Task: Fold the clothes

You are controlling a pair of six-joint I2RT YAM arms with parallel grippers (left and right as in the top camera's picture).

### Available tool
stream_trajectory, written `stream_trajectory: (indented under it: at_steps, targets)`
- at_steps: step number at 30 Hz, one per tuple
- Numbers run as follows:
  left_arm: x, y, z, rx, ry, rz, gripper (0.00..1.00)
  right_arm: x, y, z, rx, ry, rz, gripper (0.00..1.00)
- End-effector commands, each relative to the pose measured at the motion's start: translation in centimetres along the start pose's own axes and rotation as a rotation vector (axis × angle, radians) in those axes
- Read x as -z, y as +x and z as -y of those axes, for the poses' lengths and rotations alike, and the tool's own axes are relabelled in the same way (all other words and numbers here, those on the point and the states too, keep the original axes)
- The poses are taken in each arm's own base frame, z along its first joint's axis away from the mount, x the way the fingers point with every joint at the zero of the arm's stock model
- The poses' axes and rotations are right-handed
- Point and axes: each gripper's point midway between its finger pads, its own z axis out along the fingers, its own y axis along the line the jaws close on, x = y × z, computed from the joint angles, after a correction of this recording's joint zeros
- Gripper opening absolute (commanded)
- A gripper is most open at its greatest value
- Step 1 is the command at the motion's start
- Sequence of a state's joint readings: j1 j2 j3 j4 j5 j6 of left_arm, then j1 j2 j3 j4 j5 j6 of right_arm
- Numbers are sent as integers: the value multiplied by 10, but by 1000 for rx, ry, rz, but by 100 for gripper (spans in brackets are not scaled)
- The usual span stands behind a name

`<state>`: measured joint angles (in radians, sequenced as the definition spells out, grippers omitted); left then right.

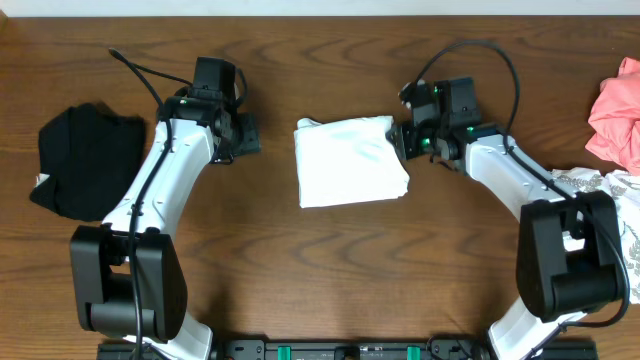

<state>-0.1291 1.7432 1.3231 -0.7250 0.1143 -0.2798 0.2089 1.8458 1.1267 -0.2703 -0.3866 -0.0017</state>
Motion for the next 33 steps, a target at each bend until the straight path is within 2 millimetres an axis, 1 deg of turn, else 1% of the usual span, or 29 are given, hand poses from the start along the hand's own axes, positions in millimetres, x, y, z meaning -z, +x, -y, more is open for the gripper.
stream_trajectory:
  at_steps: [1, 2, 5, 10, 12, 15, 16, 18, 20, 22, 26, 28, 30, 33]
  targets:
    - [-2, -1, 4, -19, 13, -2, 47, -5, 9, -28, 84, -110, -31, 33]
    - [-2, -2, 4, -20, 14, 1, 47, -5, 9, -35, 93, -131, -33, 35]
    - [-2, -2, 4, -20, 15, 4, 47, -9, 7, -52, 129, -155, -22, 37]
    - [-2, -2, 4, -19, 15, 3, 47, -15, -11, -81, 207, -189, 56, 38]
    - [-2, -2, 4, -19, 15, 3, 47, -19, -18, -90, 241, -173, 92, 36]
    - [-2, -2, 4, -20, 15, 3, 47, -27, -25, -93, 268, -89, 126, 34]
    - [-2, -2, 4, -20, 15, 3, 47, -31, -28, -96, 285, -69, 141, 34]
    - [-2, -2, 4, -20, 14, 1, 47, -38, -28, -100, 296, -54, 153, 34]
    - [-2, -1, 4, -19, 14, -1, 47, -48, -25, -103, 284, -54, 154, 34]
    - [-2, 0, 4, -19, 13, -4, 47, -63, -18, -101, 238, -62, 138, 35]
    - [-2, 1, 3, -19, 11, -8, 47, -90, 5, -92, 178, -70, 76, 38]
    - [-2, 1, 3, -18, 10, -10, 47, -97, 16, -94, 173, -96, 42, 39]
    - [-2, 1, 3, -18, 10, -11, 47, -98, 23, -101, 174, -134, 18, 39]
    - [-2, 1, 3, -19, 11, -10, 47, -97, 34, -122, 194, -231, -17, 36]
